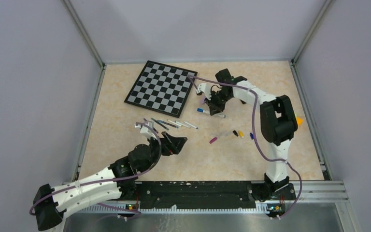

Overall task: Open the pen caps
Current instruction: Pick up the pen from the center of the board.

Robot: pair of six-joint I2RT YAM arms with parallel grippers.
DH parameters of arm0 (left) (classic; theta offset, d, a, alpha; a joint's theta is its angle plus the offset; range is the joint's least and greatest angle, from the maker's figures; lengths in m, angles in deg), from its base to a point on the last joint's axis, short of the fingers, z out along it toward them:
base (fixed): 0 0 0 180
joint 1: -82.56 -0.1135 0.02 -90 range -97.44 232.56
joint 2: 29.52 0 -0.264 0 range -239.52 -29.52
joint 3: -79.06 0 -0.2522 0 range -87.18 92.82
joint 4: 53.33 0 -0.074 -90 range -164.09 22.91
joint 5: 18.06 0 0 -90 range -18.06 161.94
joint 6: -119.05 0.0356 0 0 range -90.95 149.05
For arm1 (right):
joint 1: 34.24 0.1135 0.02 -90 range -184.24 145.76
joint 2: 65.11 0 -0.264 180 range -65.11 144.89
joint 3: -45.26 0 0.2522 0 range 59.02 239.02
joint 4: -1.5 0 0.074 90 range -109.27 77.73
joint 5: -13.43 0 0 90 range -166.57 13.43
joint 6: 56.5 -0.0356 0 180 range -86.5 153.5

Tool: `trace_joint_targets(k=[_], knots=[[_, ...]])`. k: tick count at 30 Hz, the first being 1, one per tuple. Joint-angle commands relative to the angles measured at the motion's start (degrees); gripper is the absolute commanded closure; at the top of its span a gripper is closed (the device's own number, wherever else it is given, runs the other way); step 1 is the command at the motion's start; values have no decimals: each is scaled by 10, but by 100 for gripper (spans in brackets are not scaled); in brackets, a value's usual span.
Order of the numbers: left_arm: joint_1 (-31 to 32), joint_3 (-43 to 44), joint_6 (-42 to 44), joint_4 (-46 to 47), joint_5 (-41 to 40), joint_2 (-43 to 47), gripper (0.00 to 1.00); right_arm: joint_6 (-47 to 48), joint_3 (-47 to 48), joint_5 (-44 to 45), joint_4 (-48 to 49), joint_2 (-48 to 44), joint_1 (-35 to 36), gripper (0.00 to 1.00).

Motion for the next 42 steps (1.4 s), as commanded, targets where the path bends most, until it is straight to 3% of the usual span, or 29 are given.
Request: trace_joint_targets(k=[1,5,9,11,14,16,21,29,42], knots=[[-2,-8,-18,118,23,2,1,-53,-41,-107,-11,-127,7,100],[-4,0,-12,176,21,-9,1,-66,-133,-231,-21,-210,8,100],[-5,1,-18,258,39,-52,1,-152,-245,-328,58,-302,-1,100],[-5,3,-19,309,54,-87,2,-274,-337,-391,182,-354,-21,100],[-5,21,-17,349,79,-144,5,-575,-479,-445,545,-429,-57,100],[-5,40,-12,357,93,-178,5,-697,-541,-437,685,-462,-71,100],[-5,76,6,401,127,-258,7,-748,-559,-380,692,-498,-80,100],[-5,124,-11,434,165,-361,15,-923,-587,-302,781,-502,-96,100],[-5,232,4,373,197,-467,31,-994,-603,-279,819,-513,-96,100]])
